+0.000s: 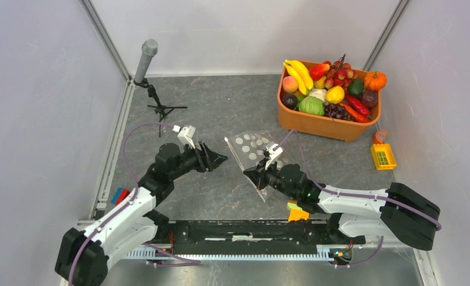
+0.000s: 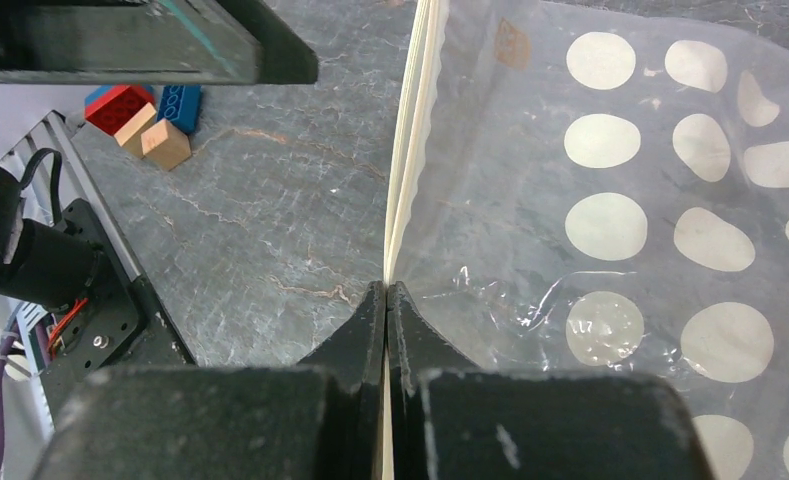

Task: Place the food in the zip-top bag and seal the zipper
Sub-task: Pick up the zipper food storage bag at the center of the board.

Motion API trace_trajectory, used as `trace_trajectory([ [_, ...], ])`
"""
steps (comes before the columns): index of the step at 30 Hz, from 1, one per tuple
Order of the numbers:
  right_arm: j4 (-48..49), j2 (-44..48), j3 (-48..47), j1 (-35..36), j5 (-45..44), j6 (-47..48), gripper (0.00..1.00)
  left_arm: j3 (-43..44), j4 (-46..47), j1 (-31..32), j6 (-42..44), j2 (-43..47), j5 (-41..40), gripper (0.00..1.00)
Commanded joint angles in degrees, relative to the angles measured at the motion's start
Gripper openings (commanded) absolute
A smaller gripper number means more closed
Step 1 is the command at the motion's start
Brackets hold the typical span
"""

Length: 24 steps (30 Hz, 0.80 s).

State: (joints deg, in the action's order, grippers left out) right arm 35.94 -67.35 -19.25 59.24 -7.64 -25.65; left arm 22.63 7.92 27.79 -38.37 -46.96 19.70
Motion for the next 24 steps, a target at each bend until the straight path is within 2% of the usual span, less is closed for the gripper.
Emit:
trace_trajectory([
  [1,3.7,0.2,0.1,0.0,0.8,-0.6,0.0,1.0,7.5,2.1,-2.1,-3.8,-3.1,0.69],
  [7,3.7,0.1,0.2,0.0,1.5,-0.3,0.0,-1.0,16.3,3.9,-7.4,-7.7,-5.3,0.64],
  [12,3.8,0.7,0.6,0.0,1.9,0.0,0.0,-0.2,16.0,6.3,-7.6,-10.2,-9.7,0.59],
  [20,4.1,1.7,1.4,0.0,1.7,0.1,0.0,1.0,13.0,7.3,-6.5,-12.3,-12.4,0.51],
  [24,4.3,1.8,1.7,0.1,2.4,0.4,0.0,1.2,13.0,7.7,-6.5,-12.8,-13.0,0.51],
])
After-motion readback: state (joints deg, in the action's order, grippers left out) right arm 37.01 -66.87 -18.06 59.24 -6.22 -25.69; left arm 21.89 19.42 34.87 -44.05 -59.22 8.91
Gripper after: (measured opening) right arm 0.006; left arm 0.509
